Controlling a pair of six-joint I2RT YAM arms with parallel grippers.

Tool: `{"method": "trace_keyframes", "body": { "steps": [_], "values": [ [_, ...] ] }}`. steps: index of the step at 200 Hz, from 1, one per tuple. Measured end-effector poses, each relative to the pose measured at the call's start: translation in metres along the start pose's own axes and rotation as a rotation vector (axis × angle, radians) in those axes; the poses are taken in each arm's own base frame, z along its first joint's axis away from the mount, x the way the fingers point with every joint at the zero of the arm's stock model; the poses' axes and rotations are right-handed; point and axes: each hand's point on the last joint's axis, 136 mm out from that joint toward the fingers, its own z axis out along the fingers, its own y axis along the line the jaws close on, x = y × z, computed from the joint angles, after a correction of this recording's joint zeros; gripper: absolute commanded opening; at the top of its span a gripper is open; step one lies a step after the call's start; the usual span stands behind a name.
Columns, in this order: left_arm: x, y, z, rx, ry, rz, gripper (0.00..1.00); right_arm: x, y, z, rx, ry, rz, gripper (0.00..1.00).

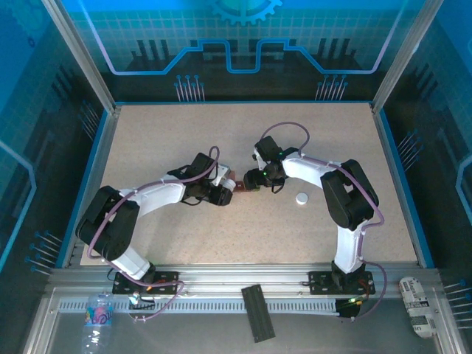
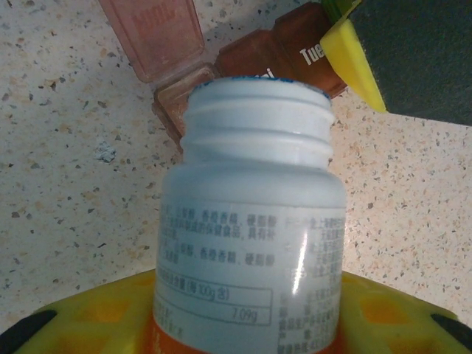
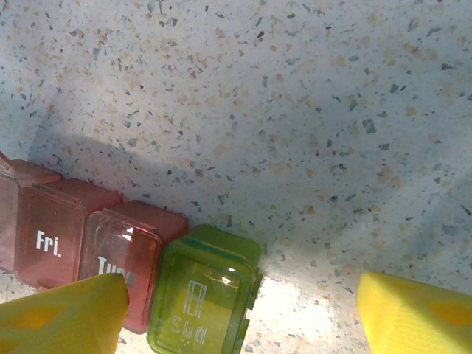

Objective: Sort the pills into containers

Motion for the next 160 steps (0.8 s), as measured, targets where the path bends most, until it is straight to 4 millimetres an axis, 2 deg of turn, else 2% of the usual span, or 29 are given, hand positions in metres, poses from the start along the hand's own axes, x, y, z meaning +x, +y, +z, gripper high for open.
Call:
{"method": "trace_keyframes", "body": {
  "steps": [57,160],
  "values": [
    [-0.003,0.001,0.002,0.012,0.030,-0.015,0.00,0.000,0.000,0.000,0.000,0.000,0.003,0.82],
    [0.007,0.002,0.008,0.013,0.090,-0.016,0.00,0.000,0.000,0.000,0.000,0.000,0.003,0.82]
  ]
}}
